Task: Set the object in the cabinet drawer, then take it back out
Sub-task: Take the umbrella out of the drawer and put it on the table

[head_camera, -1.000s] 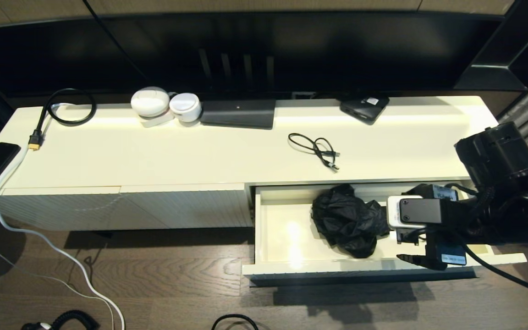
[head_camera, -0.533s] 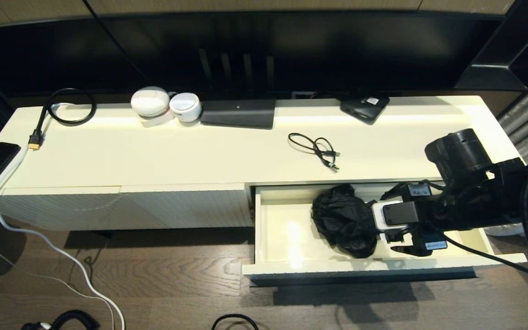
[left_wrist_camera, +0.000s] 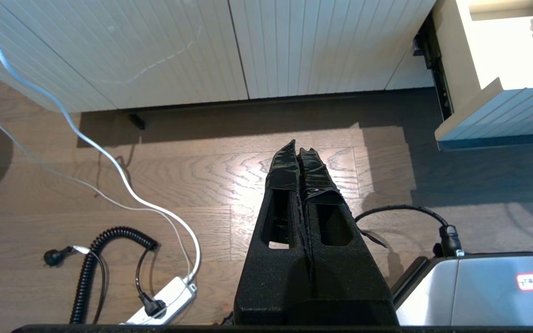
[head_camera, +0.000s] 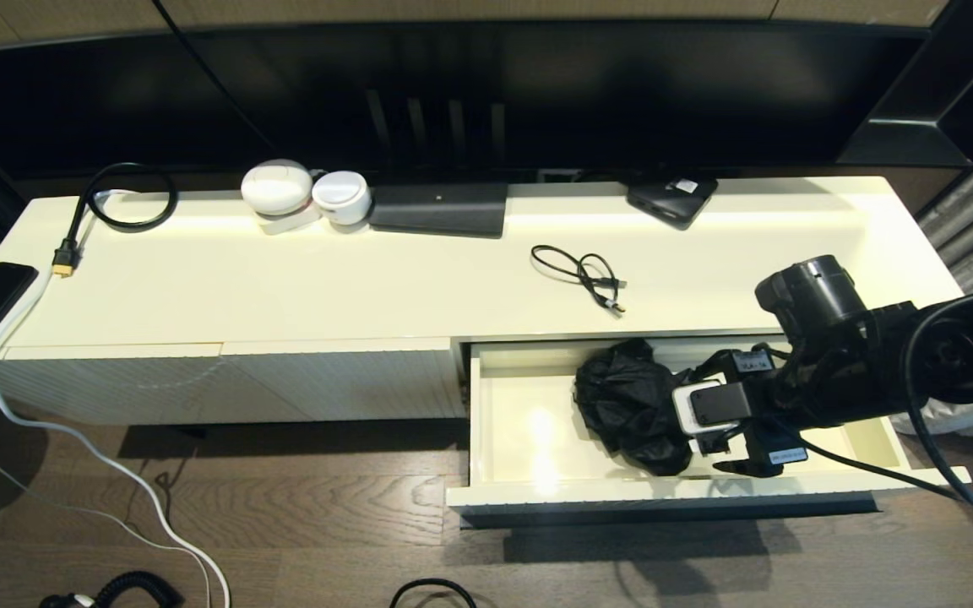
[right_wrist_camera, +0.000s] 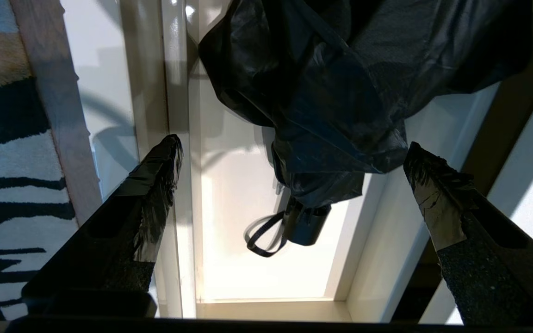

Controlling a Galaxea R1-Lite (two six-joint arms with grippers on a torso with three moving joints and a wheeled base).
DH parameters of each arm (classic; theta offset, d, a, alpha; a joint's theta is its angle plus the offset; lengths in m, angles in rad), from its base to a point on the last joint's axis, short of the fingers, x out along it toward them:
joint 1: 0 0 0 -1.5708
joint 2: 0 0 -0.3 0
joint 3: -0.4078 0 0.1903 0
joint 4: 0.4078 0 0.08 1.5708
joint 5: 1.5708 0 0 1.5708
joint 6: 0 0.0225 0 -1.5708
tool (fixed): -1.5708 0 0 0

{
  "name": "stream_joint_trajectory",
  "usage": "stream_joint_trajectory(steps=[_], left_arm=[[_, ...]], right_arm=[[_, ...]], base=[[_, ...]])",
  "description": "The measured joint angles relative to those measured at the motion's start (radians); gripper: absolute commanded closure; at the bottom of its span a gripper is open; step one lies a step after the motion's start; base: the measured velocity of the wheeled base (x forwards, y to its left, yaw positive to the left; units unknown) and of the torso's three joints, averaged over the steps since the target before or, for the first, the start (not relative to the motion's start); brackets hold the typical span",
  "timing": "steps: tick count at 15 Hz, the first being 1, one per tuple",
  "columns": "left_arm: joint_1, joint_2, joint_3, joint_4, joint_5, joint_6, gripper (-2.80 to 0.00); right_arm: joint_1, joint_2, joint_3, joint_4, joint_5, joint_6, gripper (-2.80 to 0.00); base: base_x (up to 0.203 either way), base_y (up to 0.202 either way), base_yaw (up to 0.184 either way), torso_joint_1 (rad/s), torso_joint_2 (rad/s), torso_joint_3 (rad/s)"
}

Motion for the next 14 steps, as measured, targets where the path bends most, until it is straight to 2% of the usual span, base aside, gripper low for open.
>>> stream_joint_trajectory(steps=[14], left_arm=[[0.0,0.0,0.0,0.0,0.0,0.0,0.0]], right_arm=[[0.002,0.128,-0.083,0.0,0.002,0.011,-2.8]], base=[[0.0,0.0,0.0,0.0,0.0,0.0]])
